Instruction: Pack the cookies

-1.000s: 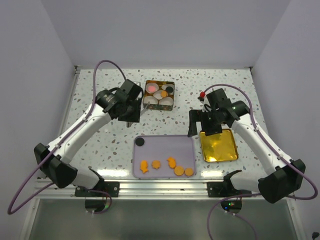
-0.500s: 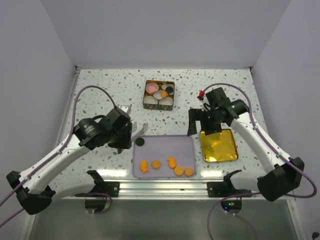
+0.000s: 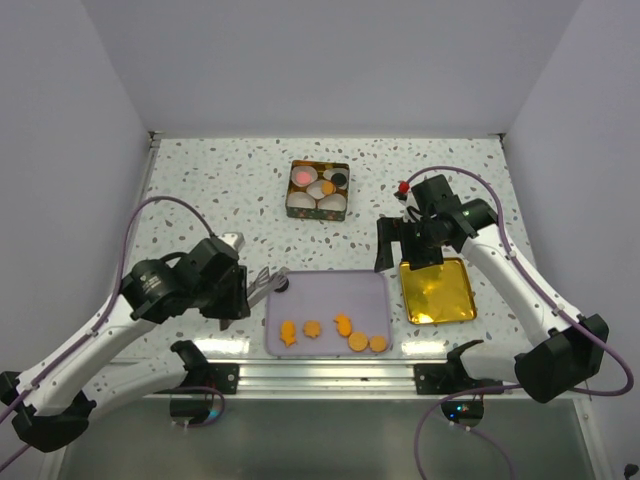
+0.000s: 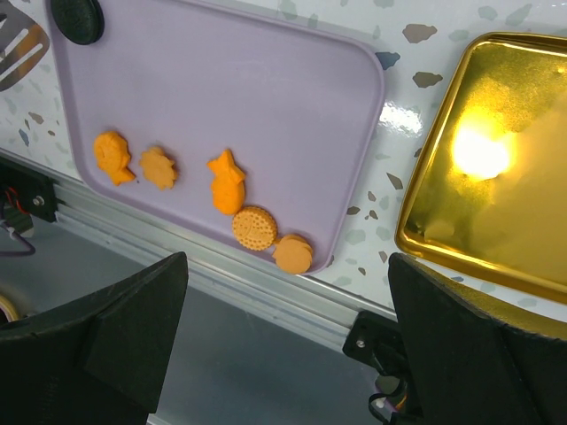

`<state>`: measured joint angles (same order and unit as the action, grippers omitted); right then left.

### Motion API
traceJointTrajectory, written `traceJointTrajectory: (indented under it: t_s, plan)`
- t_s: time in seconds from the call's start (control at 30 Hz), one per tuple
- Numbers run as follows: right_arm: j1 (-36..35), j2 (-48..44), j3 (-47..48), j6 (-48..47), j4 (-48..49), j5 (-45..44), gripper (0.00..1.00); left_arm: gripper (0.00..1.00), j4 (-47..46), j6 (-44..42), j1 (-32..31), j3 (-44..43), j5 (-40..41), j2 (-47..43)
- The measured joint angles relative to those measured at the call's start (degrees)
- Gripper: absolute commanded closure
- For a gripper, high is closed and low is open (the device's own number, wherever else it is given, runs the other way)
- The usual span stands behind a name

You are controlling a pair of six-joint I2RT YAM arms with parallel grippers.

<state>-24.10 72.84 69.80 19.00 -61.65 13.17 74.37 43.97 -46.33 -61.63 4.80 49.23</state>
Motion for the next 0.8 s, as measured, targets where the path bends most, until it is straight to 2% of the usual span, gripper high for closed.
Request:
traceJointTrajectory:
  t_s: [0.3,0.8]
  plan:
    - [0.0,0.0,0.0,0.0,0.0,0.0,0.01,0.57,0.6,0.2,0.0,2.8,-1.6,-0.9]
    - [0.0,-1.1,-2.7,0.0,0.0,-0.2,0.01,0.57,-1.0,-0.2,0.0,3.8,-1.6,4.7]
